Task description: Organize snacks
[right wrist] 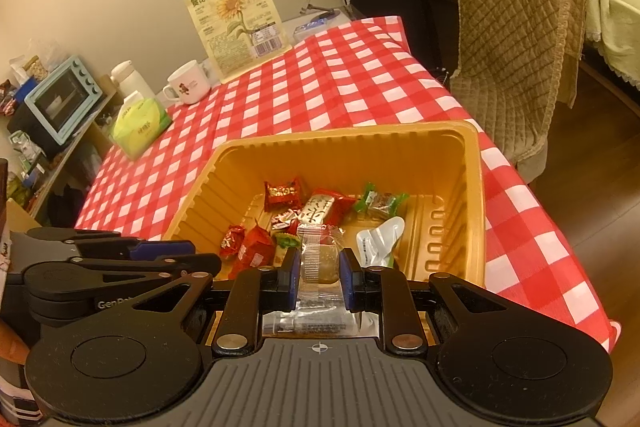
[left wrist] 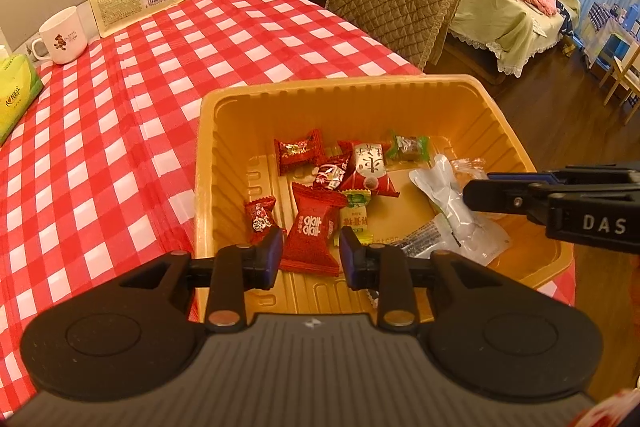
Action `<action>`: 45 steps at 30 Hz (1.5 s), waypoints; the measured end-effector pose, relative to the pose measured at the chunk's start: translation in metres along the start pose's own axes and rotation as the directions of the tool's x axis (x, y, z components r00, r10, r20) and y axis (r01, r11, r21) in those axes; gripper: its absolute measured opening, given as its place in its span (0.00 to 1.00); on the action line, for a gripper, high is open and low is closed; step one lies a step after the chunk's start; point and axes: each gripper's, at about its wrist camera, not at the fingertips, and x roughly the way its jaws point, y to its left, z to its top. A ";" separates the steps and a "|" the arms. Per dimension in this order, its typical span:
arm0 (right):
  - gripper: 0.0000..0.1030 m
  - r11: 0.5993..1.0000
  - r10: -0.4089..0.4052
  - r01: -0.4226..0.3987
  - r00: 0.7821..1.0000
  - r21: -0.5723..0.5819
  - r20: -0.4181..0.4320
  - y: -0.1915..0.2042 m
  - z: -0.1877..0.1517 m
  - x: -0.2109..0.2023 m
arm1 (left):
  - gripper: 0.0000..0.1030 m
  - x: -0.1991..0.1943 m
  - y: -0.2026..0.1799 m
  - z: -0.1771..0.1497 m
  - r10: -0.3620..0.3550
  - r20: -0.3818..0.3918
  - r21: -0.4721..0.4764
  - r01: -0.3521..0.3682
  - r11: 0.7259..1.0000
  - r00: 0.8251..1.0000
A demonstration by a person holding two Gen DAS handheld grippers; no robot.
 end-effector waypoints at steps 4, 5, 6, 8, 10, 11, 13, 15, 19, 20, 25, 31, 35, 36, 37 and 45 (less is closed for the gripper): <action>0.21 1.000 0.009 -0.009 1.000 -0.004 -0.025 0.002 0.003 0.011 | 0.30 -0.002 0.002 0.002 0.006 0.008 -0.009 -0.006 1.000 1.000; 0.21 1.000 0.011 -0.011 0.999 -0.005 -0.033 0.002 0.003 0.014 | 0.30 -0.003 0.003 0.002 0.008 0.009 -0.012 -0.007 1.000 1.000; 0.21 1.000 0.012 -0.012 0.999 -0.006 -0.040 0.003 0.004 0.018 | 0.31 -0.003 0.003 0.002 0.009 0.010 -0.016 -0.009 1.000 1.000; 0.21 1.000 0.010 -0.010 0.999 -0.007 -0.053 0.003 0.005 0.025 | 0.32 -0.003 0.005 0.001 0.014 0.009 -0.022 -0.014 1.000 1.000; 0.21 1.000 0.008 -0.009 0.998 -0.003 -0.064 0.003 0.006 0.031 | 0.32 -0.004 0.006 0.001 0.017 0.010 -0.027 -0.017 0.999 1.000; 0.21 1.000 0.008 -0.008 0.998 -0.002 -0.069 0.003 0.006 0.034 | 0.33 -0.004 0.007 0.000 0.020 0.011 -0.031 -0.019 0.999 1.000; 0.21 1.000 0.003 -0.003 0.997 -0.004 -0.073 0.002 0.007 0.038 | 0.34 -0.006 0.009 0.000 0.023 0.013 -0.039 -0.023 0.999 1.000; 0.21 1.000 0.008 -0.008 0.997 -0.001 -0.080 0.002 0.008 0.040 | 0.37 -0.008 0.010 -0.001 0.031 0.017 -0.048 -0.030 0.998 0.999; 0.22 1.000 -0.010 0.010 0.995 -0.002 -0.095 0.002 0.009 0.043 | 0.44 -0.014 0.011 -0.003 0.051 0.029 -0.064 -0.049 0.997 0.998; 0.22 1.000 -0.005 0.005 0.995 0.001 -0.096 0.001 0.009 0.043 | 0.45 -0.016 0.011 -0.003 0.054 0.032 -0.070 -0.052 0.996 0.998; 0.69 1.000 -0.008 0.008 0.998 0.002 -0.065 0.001 0.010 0.032 | 0.57 -0.029 0.009 -0.007 0.086 0.046 -0.103 -0.081 0.991 0.995; 0.76 1.000 0.006 -0.007 0.999 -0.026 -0.046 0.001 0.012 0.011 | 0.72 -0.057 0.002 -0.013 0.145 0.081 -0.157 -0.131 0.979 0.986; 0.86 0.999 0.018 -0.019 0.999 -0.049 -0.031 0.000 0.010 -0.009 | 0.77 -0.078 -0.006 -0.019 0.161 0.102 -0.196 -0.139 0.971 0.982; 0.87 0.998 0.022 -0.024 0.999 -0.059 -0.027 0.001 0.009 -0.014 | 0.79 -0.083 -0.009 -0.021 0.169 0.103 -0.204 -0.146 0.968 0.980; 0.87 0.997 0.028 -0.030 0.999 -0.071 -0.023 0.002 0.008 -0.019 | 0.82 -0.088 -0.012 -0.023 0.183 0.103 -0.213 -0.158 0.964 0.978; 0.90 0.991 0.060 -0.061 0.998 -0.118 -0.011 0.021 -0.011 -0.057 | 0.82 -0.132 -0.019 -0.048 0.226 0.107 -0.257 -0.192 0.947 0.968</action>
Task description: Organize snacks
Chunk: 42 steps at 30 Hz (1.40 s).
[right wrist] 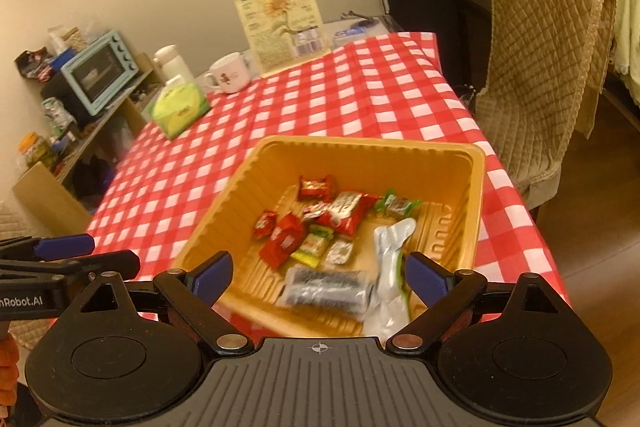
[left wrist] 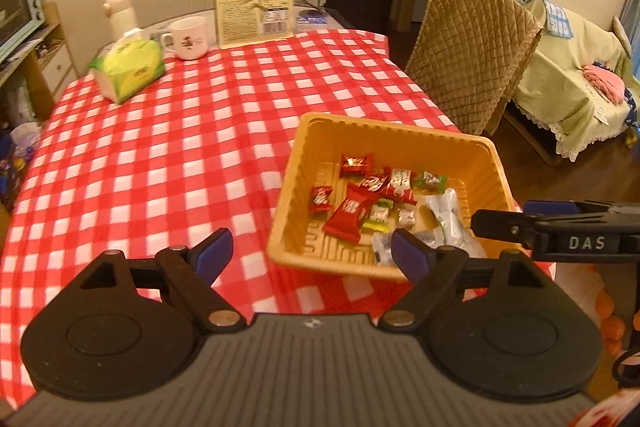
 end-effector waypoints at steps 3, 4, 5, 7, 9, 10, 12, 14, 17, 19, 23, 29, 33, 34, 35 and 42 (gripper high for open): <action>0.90 1.000 -0.004 0.004 1.000 -0.009 -0.001 0.013 -0.009 -0.010 | 0.82 -0.014 0.007 -0.009 0.005 -0.003 -0.004 -0.005 1.000 1.000; 0.90 1.000 -0.011 0.011 1.000 -0.011 -0.002 0.018 -0.013 -0.013 | 0.82 -0.017 0.011 -0.013 0.002 -0.006 -0.007 -0.002 1.000 1.000; 0.90 1.000 -0.019 0.019 1.000 -0.011 -0.004 0.022 -0.017 -0.015 | 0.82 -0.021 0.014 -0.017 0.000 -0.012 -0.009 0.000 1.000 1.000; 0.90 1.000 -0.031 0.031 0.999 -0.004 -0.015 0.032 -0.025 -0.019 | 0.82 -0.027 0.020 -0.024 -0.005 -0.025 -0.009 0.005 1.000 1.000; 0.90 0.999 -0.034 0.034 0.999 0.003 -0.026 0.041 -0.034 -0.022 | 0.82 -0.034 0.026 -0.033 -0.015 -0.035 -0.010 0.015 1.000 0.999; 0.90 0.999 -0.037 0.037 0.999 0.005 -0.029 0.046 -0.038 -0.024 | 0.82 -0.037 0.030 -0.037 -0.020 -0.041 -0.011 0.020 1.000 0.999; 0.90 0.999 -0.047 0.047 0.998 0.009 -0.036 0.058 -0.048 -0.027 | 0.82 -0.043 0.037 -0.046 -0.028 -0.055 -0.010 0.027 1.000 0.998; 0.90 0.998 -0.054 0.055 0.997 0.017 -0.050 0.068 -0.057 -0.029 | 0.82 -0.050 0.044 -0.055 -0.036 -0.068 -0.006 0.036 0.999 0.997; 0.90 0.998 -0.059 0.061 0.996 0.024 -0.070 0.085 -0.073 -0.030 | 0.82 -0.059 0.056 -0.069 -0.048 -0.081 -0.002 0.048 0.999 0.996; 0.90 0.997 -0.066 0.068 0.994 0.025 -0.085 0.097 -0.082 -0.030 | 0.82 -0.066 0.065 -0.078 -0.052 -0.092 -0.002 0.052 0.999 0.994; 0.90 0.997 -0.073 0.076 0.991 0.023 -0.109 0.119 -0.100 -0.028 | 0.82 -0.077 0.083 -0.094 -0.062 -0.109 -0.002 0.062 0.998 0.992; 0.90 0.997 -0.077 0.080 0.989 0.014 -0.128 0.147 -0.119 -0.027 | 0.82 -0.090 0.106 -0.114 -0.069 -0.124 -0.006 0.068 0.998 0.990; 0.90 0.997 -0.078 0.079 0.988 -0.003 -0.130 0.165 -0.128 -0.027 | 0.82 -0.095 0.118 -0.124 -0.069 -0.133 -0.011 0.068 0.998 0.989; 0.90 0.997 -0.081 0.081 0.988 -0.007 -0.129 0.168 -0.129 -0.027 | 0.82 -0.096 0.121 -0.125 -0.069 -0.135 -0.013 0.068 0.998 0.988; 0.90 0.997 -0.082 0.082 0.988 -0.010 -0.129 0.170 -0.130 -0.026 | 0.82 -0.096 0.123 -0.127 -0.070 -0.135 -0.014 0.068 0.998 0.988; 0.90 0.997 -0.081 0.078 0.986 -0.024 -0.145 0.182 -0.136 -0.022 | 0.82 -0.100 0.132 -0.133 -0.078 -0.133 -0.022 0.075 0.997 0.988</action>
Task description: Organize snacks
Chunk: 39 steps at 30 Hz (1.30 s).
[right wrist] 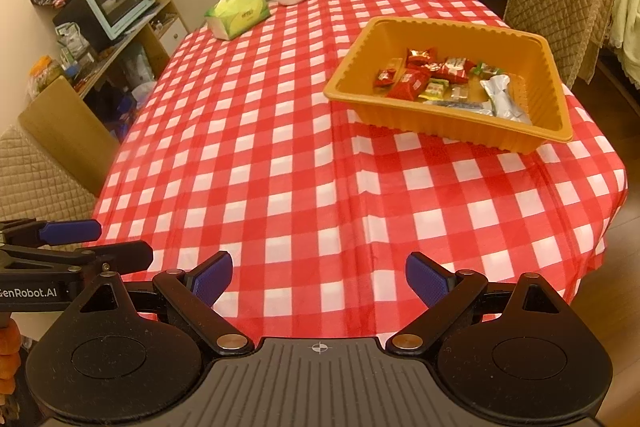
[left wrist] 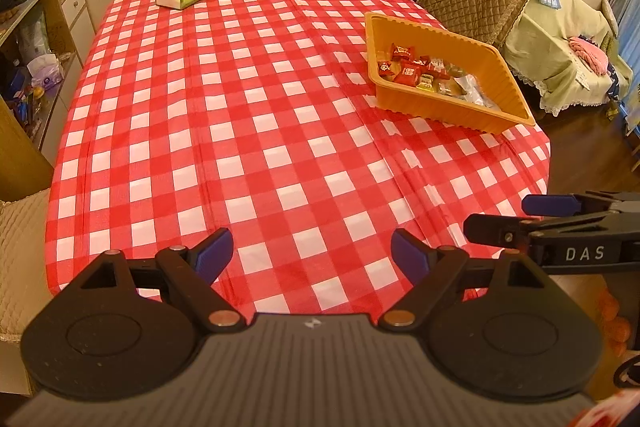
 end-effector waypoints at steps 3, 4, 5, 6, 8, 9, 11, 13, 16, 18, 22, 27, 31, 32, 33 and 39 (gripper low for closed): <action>0.90 1.000 -0.003 0.003 1.000 -0.004 0.004 0.001 0.000 0.000 | 0.82 0.000 0.001 0.000 0.000 0.002 -0.001 0.000 1.000 1.000; 0.90 1.000 -0.004 0.004 1.000 -0.002 0.004 0.001 0.000 0.000 | 0.82 0.000 0.001 0.000 0.000 0.002 -0.002 0.000 1.000 1.000; 0.90 1.000 -0.005 0.005 1.000 0.000 0.003 0.001 0.000 0.000 | 0.82 0.000 0.001 0.000 0.000 0.002 -0.002 0.000 1.000 1.000; 0.90 1.000 -0.005 0.005 1.000 0.000 0.003 0.001 0.000 0.001 | 0.82 0.000 0.001 0.000 0.000 0.003 -0.002 0.000 1.000 1.000; 0.90 1.000 -0.008 0.008 1.000 0.000 0.002 0.000 0.001 0.001 | 0.82 0.001 0.001 0.001 -0.003 0.004 -0.002 0.003 1.000 1.000; 0.90 1.000 -0.008 0.008 1.000 0.000 0.002 0.000 0.001 0.001 | 0.82 0.001 0.001 0.002 -0.004 0.005 -0.001 0.004 1.000 1.000; 0.90 1.000 -0.009 0.009 1.000 0.000 0.003 -0.001 0.002 0.000 | 0.82 0.001 0.001 0.004 -0.007 0.005 0.000 0.007 1.000 1.000; 0.90 1.000 -0.011 0.011 1.000 0.002 0.003 -0.001 0.003 0.001 | 0.82 0.002 0.000 0.005 -0.009 0.006 0.002 0.009 1.000 1.000; 0.90 1.000 -0.013 0.013 1.000 0.005 0.004 -0.002 0.004 0.002 | 0.82 0.004 -0.002 0.007 -0.012 0.008 0.004 0.012 1.000 1.000; 0.90 1.000 -0.013 0.013 1.000 0.004 0.004 -0.003 0.004 0.002 | 0.82 0.004 -0.002 0.008 -0.013 0.008 0.004 0.013 1.000 1.000; 0.90 1.000 -0.011 0.011 1.000 0.004 0.003 -0.003 0.005 0.002 | 0.82 0.004 -0.002 0.008 -0.013 0.009 0.004 0.013 1.000 1.000; 0.90 1.000 -0.012 0.012 1.000 0.006 0.004 -0.004 0.005 0.002 | 0.82 0.006 -0.002 0.010 -0.014 0.009 0.003 0.014 1.000 1.000; 0.90 1.000 -0.013 0.013 1.000 0.006 0.004 -0.004 0.007 0.003 | 0.82 0.006 -0.002 0.010 -0.013 0.010 0.003 0.013 1.000 1.000; 0.90 1.000 -0.013 0.013 1.000 0.006 0.004 -0.004 0.007 0.003 | 0.82 0.006 -0.002 0.010 -0.014 0.010 0.003 0.014 1.000 1.000; 0.90 1.000 -0.013 0.013 1.000 0.006 0.004 -0.004 0.008 0.003 | 0.82 0.006 -0.002 0.010 -0.013 0.009 0.003 0.013 1.000 1.000; 0.90 1.000 -0.012 0.012 1.000 0.005 0.003 -0.004 0.007 0.003 | 0.82 0.008 -0.002 0.013 -0.012 0.008 0.001 0.012 1.000 1.000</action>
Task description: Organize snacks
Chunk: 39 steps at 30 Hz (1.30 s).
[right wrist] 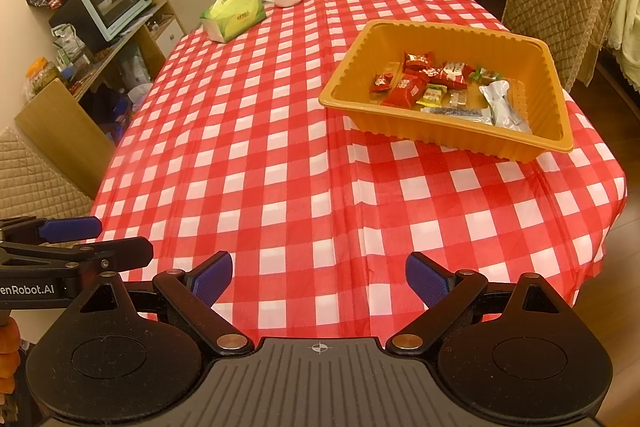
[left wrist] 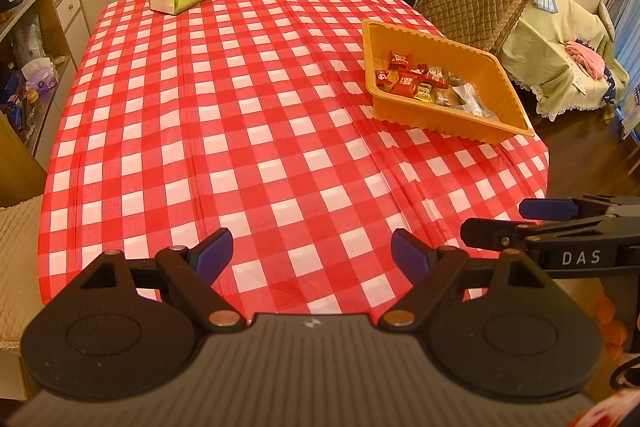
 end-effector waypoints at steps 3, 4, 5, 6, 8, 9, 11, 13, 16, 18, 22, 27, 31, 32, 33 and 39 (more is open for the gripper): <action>0.90 1.000 0.000 0.000 1.000 0.002 0.001 0.000 0.000 0.000 | 0.82 0.001 0.000 0.001 0.001 0.000 -0.001 -0.001 1.000 1.000; 0.90 1.000 0.001 -0.001 1.000 0.001 0.001 0.000 0.001 0.001 | 0.82 0.001 0.001 0.001 0.000 0.000 -0.001 0.000 1.000 1.000; 0.90 1.000 0.001 -0.001 1.000 0.000 0.001 0.001 0.002 0.002 | 0.82 0.001 0.000 0.002 0.001 0.000 -0.002 -0.001 1.000 1.000; 0.90 1.000 0.001 -0.001 1.000 -0.002 0.001 0.001 0.004 0.002 | 0.82 0.001 0.001 0.001 0.001 0.000 -0.001 -0.001 1.000 1.000; 0.90 1.000 0.001 -0.001 1.000 -0.002 0.001 0.002 0.005 0.004 | 0.82 0.001 0.001 0.002 0.000 0.001 -0.002 0.000 1.000 1.000; 0.90 1.000 0.002 -0.002 1.000 -0.003 0.001 0.002 0.006 0.004 | 0.82 0.002 0.001 0.002 0.000 0.001 -0.002 0.000 1.000 1.000; 0.90 1.000 0.001 -0.001 1.000 -0.002 0.001 0.002 0.005 0.004 | 0.82 0.002 0.002 0.003 0.000 0.001 -0.003 0.000 1.000 1.000; 0.90 1.000 0.001 -0.001 1.000 -0.002 0.001 0.002 0.005 0.004 | 0.82 0.002 0.002 0.002 -0.001 0.001 -0.002 0.001 1.000 1.000; 0.90 1.000 0.001 -0.001 1.000 -0.002 0.001 0.002 0.005 0.004 | 0.82 0.002 0.002 0.003 -0.001 0.001 -0.003 0.001 1.000 1.000; 0.90 1.000 0.000 0.000 1.000 -0.002 0.000 0.002 0.006 0.005 | 0.82 0.003 0.003 0.004 -0.001 0.001 -0.004 0.001 1.000 1.000; 0.90 1.000 0.002 -0.002 1.000 -0.001 0.000 0.002 0.006 0.005 | 0.82 0.003 0.003 0.004 -0.001 0.001 -0.003 0.001 1.000 1.000; 0.90 1.000 0.001 -0.001 1.000 -0.004 -0.002 0.003 0.009 0.007 | 0.82 0.004 0.003 0.005 -0.002 0.001 -0.004 0.002 1.000 1.000; 0.90 1.000 0.001 -0.001 1.000 -0.004 -0.002 0.003 0.009 0.007 | 0.82 0.005 0.004 0.005 -0.001 0.000 -0.004 0.001 1.000 1.000; 0.90 1.000 0.001 -0.001 1.000 -0.004 -0.002 0.003 0.009 0.008 | 0.82 0.005 0.004 0.005 -0.001 0.000 -0.004 0.001 1.000 1.000; 0.90 1.000 0.001 -0.002 1.000 -0.004 -0.003 0.003 0.010 0.008 | 0.82 0.005 0.004 0.006 -0.001 0.000 -0.005 0.001 1.000 1.000; 0.90 1.000 0.001 -0.001 1.000 -0.004 -0.002 0.003 0.011 0.009 | 0.82 0.005 0.004 0.006 -0.002 0.001 -0.004 0.002 1.000 1.000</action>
